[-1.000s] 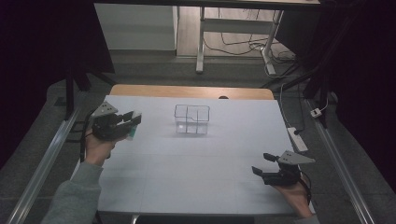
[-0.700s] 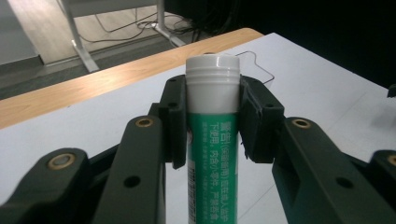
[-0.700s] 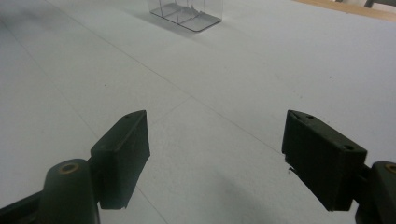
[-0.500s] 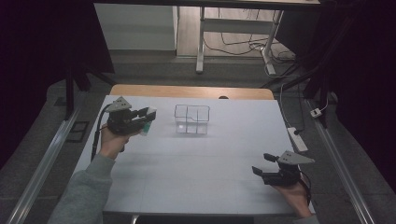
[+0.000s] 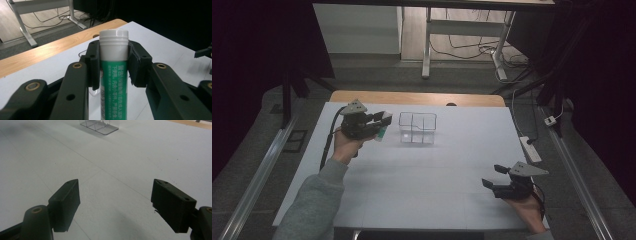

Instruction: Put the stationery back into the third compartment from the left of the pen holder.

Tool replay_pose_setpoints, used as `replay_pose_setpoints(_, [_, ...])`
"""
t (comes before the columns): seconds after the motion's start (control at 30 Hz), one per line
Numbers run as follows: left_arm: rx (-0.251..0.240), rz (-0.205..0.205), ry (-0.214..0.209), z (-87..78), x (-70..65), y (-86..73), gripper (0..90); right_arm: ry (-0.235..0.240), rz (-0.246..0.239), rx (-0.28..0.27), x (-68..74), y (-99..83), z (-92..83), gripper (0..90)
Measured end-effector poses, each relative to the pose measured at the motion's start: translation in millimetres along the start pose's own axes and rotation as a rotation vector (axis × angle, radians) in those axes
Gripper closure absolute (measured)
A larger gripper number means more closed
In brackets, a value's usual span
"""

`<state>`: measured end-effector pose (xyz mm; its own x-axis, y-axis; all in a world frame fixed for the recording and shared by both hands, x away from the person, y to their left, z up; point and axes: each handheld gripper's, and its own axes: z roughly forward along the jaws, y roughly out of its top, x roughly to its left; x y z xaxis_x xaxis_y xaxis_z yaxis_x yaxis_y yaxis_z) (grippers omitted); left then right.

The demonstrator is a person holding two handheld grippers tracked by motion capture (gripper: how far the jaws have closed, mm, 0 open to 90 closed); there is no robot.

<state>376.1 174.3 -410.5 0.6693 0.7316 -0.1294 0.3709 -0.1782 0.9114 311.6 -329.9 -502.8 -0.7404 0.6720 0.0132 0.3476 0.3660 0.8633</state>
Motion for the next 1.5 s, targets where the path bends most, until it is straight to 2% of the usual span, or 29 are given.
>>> replay_pose_setpoints(0.67, [-0.004, 0.02, -0.015, 29.9, -0.9, 16.2, 64.7, 0.003, 0.0, 0.006, -0.2, -1.1, 2.3, 22.1])
replay_pose_setpoints(0.9, [0.006, 0.023, -0.027, 45.1, -2.4, 20.8, 64.6, 0.004, -0.001, 0.006, -0.3, -1.2, 2.5, 22.1])
replay_pose_setpoints(1.03, [0.018, 0.03, -0.013, 55.4, -3.4, 24.9, 64.6, 0.004, -0.002, 0.007, -0.6, -1.5, 2.8, 22.1])
replay_pose_setpoints(1.5, [0.032, 0.03, -0.04, 95.1, -10.3, 33.1, 64.6, 0.004, -0.001, 0.016, -1.6, -2.6, 3.9, 22.1])
